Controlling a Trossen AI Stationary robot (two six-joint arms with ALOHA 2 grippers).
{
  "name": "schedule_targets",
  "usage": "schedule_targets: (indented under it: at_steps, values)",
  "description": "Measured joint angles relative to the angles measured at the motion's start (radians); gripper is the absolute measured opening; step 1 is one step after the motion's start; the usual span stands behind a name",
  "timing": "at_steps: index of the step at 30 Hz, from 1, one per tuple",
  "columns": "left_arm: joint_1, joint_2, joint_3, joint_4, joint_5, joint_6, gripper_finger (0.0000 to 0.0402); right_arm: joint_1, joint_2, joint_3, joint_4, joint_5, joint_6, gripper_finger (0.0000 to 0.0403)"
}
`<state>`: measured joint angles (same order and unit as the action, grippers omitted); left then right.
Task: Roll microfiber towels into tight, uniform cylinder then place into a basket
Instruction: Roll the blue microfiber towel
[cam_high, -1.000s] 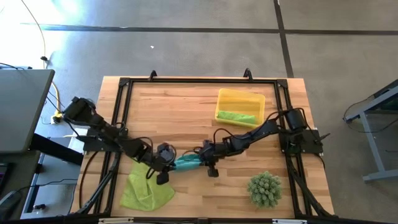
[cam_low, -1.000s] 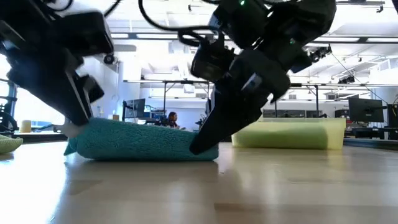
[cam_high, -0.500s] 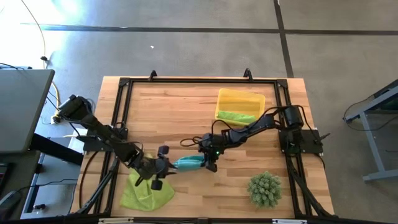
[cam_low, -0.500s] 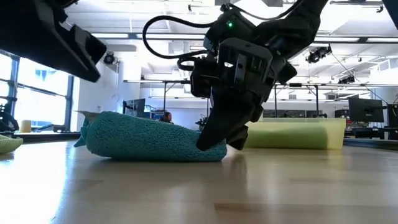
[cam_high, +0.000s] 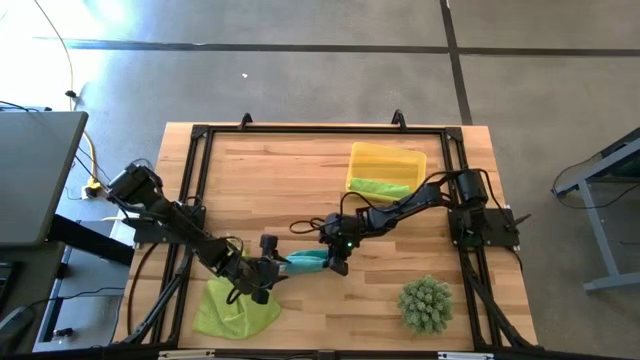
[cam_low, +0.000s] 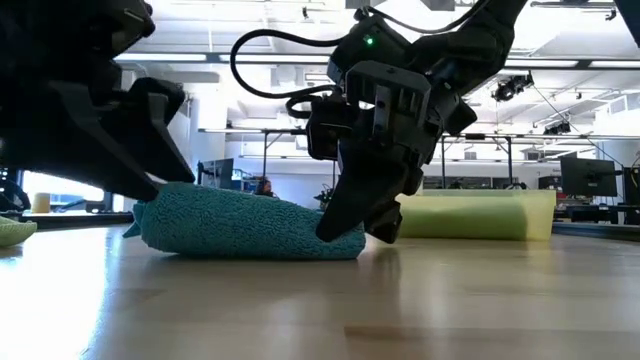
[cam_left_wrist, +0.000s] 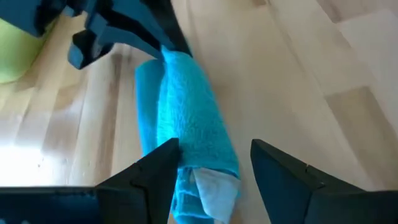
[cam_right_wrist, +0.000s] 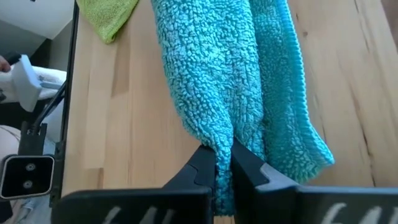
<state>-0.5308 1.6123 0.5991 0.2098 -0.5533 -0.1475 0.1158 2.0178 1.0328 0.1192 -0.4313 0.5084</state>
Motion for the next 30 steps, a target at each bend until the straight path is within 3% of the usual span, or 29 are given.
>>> schedule_targets:
  at_steps: [4, 10, 12, 17, 25, 30]
  values:
    - [-0.006, 0.036, 0.000, 0.034, 0.013, 0.012, 0.0183, 0.000, 0.000, 0.000, 0.000, 0.001, 0.017, 0.0005]
    - [-0.058, 0.044, 0.011, 0.057, -0.183, 0.120, 0.0169, 0.000, 0.000, 0.000, 0.000, 0.000, 0.035, 0.0005]
    - [-0.070, 0.044, 0.034, 0.059, -0.197, 0.124, 0.0169, 0.000, 0.000, 0.000, 0.000, -0.003, 0.035, 0.0005]
    - [-0.058, 0.068, 0.056, 0.056, -0.090, 0.077, 0.0170, -0.001, 0.000, 0.000, 0.000, -0.008, 0.035, 0.0005]
    - [0.008, 0.168, 0.055, 0.033, -0.086, 0.035, 0.0170, 0.000, 0.000, 0.000, 0.001, -0.008, 0.035, 0.0005]
    - [0.037, 0.190, 0.057, 0.028, -0.007, -0.159, 0.0170, 0.002, 0.000, 0.000, 0.001, -0.008, 0.006, 0.0007]
